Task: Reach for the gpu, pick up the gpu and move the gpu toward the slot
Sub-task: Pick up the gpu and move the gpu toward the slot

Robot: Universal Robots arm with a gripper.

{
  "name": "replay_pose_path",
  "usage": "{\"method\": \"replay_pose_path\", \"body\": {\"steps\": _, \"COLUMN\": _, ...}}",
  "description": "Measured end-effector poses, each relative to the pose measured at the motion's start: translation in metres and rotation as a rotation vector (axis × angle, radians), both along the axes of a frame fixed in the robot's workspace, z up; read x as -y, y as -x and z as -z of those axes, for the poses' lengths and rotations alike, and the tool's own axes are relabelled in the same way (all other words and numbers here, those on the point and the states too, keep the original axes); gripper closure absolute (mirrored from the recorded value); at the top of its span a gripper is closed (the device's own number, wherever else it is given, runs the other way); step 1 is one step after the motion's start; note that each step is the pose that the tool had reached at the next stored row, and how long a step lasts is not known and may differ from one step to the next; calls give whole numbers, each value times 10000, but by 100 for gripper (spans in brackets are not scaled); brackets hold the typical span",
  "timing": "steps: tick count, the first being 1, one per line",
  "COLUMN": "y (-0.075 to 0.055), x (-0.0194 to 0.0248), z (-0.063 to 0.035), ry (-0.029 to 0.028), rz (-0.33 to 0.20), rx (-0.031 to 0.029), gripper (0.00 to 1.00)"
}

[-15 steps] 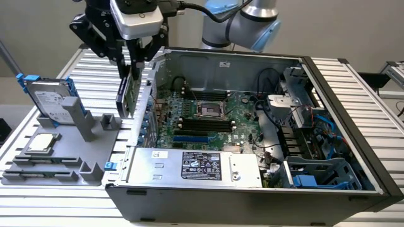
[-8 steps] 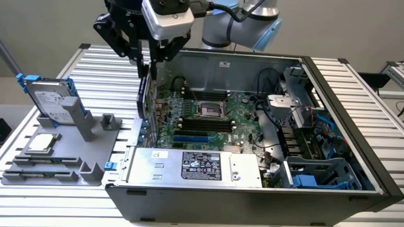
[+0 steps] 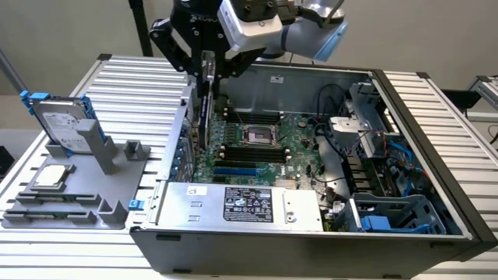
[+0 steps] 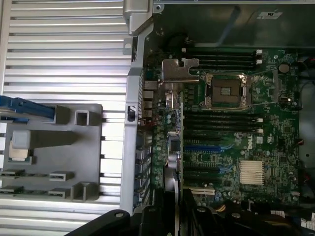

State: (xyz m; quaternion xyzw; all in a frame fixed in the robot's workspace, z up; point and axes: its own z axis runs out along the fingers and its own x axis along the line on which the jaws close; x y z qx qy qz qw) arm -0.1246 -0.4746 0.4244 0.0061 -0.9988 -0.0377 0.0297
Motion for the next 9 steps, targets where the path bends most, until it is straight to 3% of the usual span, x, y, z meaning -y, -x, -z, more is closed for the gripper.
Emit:
{"method": "replay_pose_path", "body": {"steps": 4, "y": -180, "x": -14, "z": 35, "ry": 9, "rz": 0, "rx": -22, "gripper": 74}}
{"method": "replay_pose_path", "body": {"steps": 9, "y": -409, "x": -66, "z": 102, "ry": 52, "rz": 0, "rx": -30, "gripper": 74}}
